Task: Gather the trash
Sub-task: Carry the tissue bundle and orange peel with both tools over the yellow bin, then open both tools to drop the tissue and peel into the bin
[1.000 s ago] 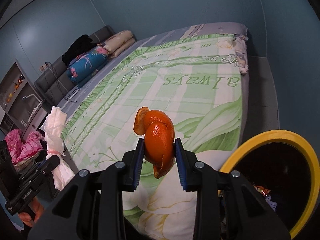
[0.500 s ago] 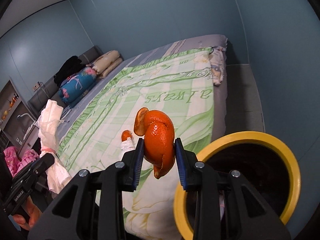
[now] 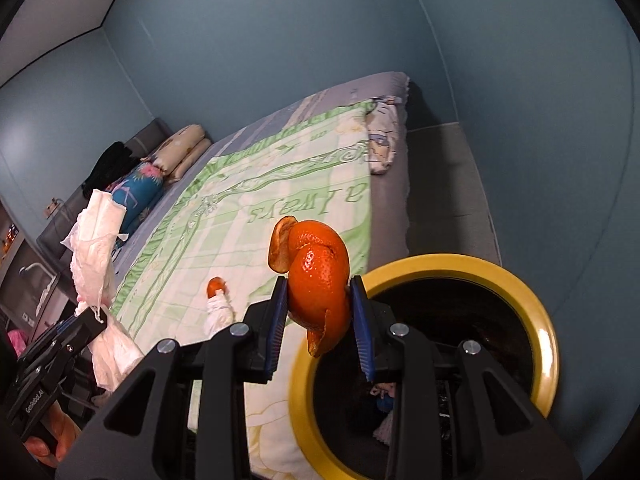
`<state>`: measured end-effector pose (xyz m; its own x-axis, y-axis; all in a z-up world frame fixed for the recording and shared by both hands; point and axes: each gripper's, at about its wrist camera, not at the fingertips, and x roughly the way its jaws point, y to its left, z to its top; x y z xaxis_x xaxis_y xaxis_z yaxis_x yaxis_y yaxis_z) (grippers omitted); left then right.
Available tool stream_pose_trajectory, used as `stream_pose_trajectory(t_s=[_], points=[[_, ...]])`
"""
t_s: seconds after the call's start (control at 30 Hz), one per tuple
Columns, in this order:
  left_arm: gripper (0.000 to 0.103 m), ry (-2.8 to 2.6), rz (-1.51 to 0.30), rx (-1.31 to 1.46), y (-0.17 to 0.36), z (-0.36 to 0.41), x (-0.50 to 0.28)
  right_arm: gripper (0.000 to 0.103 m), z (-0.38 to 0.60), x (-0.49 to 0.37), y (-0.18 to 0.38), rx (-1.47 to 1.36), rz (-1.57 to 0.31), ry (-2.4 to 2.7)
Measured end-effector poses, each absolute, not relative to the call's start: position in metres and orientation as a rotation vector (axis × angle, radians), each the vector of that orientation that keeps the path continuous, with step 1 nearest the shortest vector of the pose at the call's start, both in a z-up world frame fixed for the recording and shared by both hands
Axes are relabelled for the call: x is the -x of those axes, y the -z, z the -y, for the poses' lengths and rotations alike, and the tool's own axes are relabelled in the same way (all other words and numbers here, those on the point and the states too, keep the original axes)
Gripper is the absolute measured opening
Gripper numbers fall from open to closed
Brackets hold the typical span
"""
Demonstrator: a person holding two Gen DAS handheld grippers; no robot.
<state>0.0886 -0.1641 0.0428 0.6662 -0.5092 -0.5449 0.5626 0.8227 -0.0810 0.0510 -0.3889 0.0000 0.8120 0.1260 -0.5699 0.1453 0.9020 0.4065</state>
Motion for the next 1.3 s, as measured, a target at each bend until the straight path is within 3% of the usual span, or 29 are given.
stream_pose_trajectory(t_s=[1.0, 1.2, 1.3], points=[[0.017, 0.692, -0.709, -0.169, 0.012, 0.248, -0.104, 0.031, 0.433, -0.054, 0.058, -0.576, -0.751, 0.111], [0.017, 0.721, -0.784, -0.103, 0.025, 0.246, -0.115, 0.036, 0.439, -0.056, 0.066, -0.586, -0.763, 0.115], [0.023, 0.715, -0.809, -0.078, 0.029, 0.243, -0.12, 0.037, 0.442, -0.057, 0.068, -0.6, -0.764, 0.123]])
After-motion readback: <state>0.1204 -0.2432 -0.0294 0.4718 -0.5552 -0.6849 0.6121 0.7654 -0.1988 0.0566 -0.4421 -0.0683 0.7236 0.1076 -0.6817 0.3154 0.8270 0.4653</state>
